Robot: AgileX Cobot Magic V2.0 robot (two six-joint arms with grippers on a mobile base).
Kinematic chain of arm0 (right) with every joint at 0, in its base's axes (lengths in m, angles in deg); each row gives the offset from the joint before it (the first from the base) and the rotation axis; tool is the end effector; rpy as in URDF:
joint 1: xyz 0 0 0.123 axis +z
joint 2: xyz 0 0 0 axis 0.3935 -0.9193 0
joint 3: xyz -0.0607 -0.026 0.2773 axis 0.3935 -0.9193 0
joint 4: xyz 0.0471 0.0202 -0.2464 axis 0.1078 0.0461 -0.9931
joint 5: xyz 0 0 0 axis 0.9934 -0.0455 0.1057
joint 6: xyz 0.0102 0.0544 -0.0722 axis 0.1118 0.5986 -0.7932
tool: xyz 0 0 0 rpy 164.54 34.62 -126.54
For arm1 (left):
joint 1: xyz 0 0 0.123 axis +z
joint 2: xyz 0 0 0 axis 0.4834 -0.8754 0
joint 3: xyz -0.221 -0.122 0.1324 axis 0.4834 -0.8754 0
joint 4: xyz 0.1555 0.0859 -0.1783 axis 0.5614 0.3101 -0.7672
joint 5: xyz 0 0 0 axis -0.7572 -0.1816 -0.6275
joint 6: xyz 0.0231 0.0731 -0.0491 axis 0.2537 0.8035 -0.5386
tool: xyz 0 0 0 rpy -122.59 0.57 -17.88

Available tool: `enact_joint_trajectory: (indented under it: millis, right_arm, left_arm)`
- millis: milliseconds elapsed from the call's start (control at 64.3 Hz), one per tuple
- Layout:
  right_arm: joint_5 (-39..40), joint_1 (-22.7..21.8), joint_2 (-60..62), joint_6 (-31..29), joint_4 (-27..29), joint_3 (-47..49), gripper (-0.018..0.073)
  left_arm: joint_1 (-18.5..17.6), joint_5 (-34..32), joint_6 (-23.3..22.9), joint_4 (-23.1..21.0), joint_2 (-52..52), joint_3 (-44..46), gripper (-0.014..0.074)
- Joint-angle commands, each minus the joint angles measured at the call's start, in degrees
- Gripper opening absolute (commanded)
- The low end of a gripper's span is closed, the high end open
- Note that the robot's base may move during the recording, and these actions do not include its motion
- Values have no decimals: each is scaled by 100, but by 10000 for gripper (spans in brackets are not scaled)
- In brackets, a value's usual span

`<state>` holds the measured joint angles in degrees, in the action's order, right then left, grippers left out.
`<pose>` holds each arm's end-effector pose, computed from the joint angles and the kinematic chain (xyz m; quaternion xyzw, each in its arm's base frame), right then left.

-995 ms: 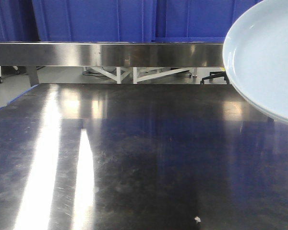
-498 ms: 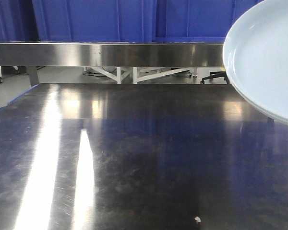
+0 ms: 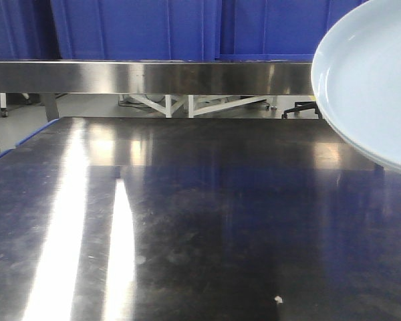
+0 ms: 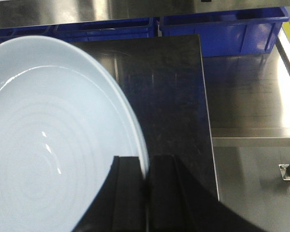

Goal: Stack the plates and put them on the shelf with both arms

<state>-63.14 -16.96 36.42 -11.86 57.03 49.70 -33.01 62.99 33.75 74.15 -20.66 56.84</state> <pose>0.1131 0.0066 0.3016 0.0653 0.8449 0.0619 0.5273 0.1278 -0.0118 0.2378 -0.0477 0.9066 -0.0685 0.4136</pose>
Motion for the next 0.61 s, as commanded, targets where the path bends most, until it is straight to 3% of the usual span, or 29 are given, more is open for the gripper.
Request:
enact_joint_trajectory:
  millis: [0,591]
  right_arm:
    - [487,-31,20,-13,-40,168,29]
    - [484,-31,20,-13,-40,168,29]
  left_arm:
    - [-41,-407,8,-49,18,158,83]
    - [-41,-407,8,-49,18,158,83]
